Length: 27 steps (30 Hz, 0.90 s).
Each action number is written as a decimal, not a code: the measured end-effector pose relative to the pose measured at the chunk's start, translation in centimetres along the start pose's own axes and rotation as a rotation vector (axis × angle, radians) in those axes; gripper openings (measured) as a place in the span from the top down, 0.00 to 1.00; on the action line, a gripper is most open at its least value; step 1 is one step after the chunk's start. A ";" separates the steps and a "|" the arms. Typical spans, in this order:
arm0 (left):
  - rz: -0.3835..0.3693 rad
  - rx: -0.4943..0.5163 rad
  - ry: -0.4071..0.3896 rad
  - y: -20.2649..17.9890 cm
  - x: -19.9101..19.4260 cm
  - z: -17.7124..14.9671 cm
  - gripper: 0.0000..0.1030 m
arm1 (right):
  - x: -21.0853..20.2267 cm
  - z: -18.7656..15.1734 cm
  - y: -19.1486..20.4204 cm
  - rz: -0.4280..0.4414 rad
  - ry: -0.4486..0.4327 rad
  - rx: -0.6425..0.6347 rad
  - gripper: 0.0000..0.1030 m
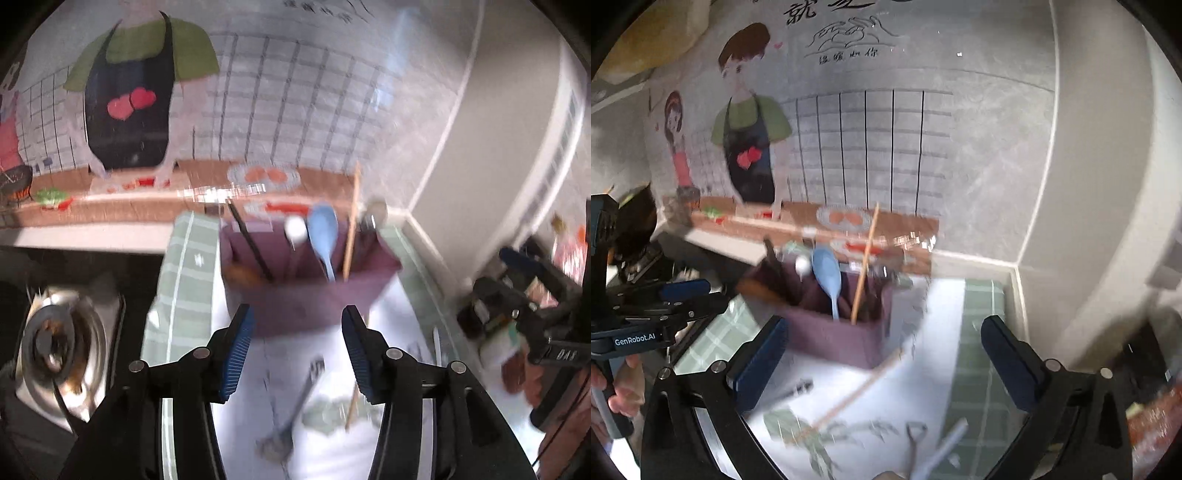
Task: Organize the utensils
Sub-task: 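Move both tools back over the remaining utensils on the tablecloth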
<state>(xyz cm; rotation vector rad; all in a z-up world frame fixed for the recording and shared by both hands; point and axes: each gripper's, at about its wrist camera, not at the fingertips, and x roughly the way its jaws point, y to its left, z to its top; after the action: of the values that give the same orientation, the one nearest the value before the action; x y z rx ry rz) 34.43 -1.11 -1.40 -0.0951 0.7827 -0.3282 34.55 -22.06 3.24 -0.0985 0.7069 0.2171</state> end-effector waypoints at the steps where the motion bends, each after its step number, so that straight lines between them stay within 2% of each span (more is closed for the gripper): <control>1: 0.001 0.010 0.016 -0.4 0.0 -0.8 0.50 | -0.2 -0.8 -0.1 -0.007 0.020 -0.014 0.00; 7: 0.001 0.047 0.139 -1.7 0.9 -6.3 0.49 | 0.1 -6.9 0.0 -0.127 0.138 -0.102 0.00; 11: 0.020 0.051 0.196 -1.2 1.1 -8.9 0.48 | 1.0 -10.9 -0.9 -0.069 0.249 -0.047 0.00; 12: 0.024 0.040 0.206 -1.0 1.2 -9.4 0.48 | 1.3 -11.6 -1.1 -0.058 0.274 -0.035 0.04; 15: 0.033 -0.004 0.225 -0.2 1.4 -10.0 0.48 | 3.1 -12.6 -1.4 -0.038 0.358 -0.008 0.31; 17: 0.035 -0.019 0.225 0.1 1.4 -10.1 0.48 | 4.6 -13.1 -1.4 -0.037 0.417 -0.003 0.33; 20: 0.040 -0.021 0.214 0.3 1.0 -9.9 0.48 | 6.5 -13.6 -1.2 -0.044 0.457 0.019 0.38; 21: 0.044 -0.022 0.209 0.5 0.8 -9.9 0.48 | 6.7 -13.7 -1.3 -0.043 0.464 0.030 0.44; 23: 0.052 -0.031 0.207 0.9 0.6 -9.8 0.47 | 7.2 -13.7 -1.6 -0.047 0.452 0.076 0.51; 24: 0.054 -0.037 0.207 1.2 0.5 -9.7 0.47 | 7.3 -13.6 -1.7 -0.056 0.451 0.086 0.61; 25: 0.058 -0.044 0.207 1.5 0.5 -9.8 0.47 | 7.2 -13.5 -1.7 -0.063 0.447 0.094 0.78; 27: 0.062 -0.056 0.210 2.0 0.5 -9.8 0.47 | 7.2 -13.2 -1.4 -0.032 0.452 0.104 0.92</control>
<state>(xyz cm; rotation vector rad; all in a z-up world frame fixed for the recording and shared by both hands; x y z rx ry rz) 28.32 0.94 -9.07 -0.0890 1.0011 -0.2596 31.81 -24.44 -11.40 -0.0595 1.1643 0.1268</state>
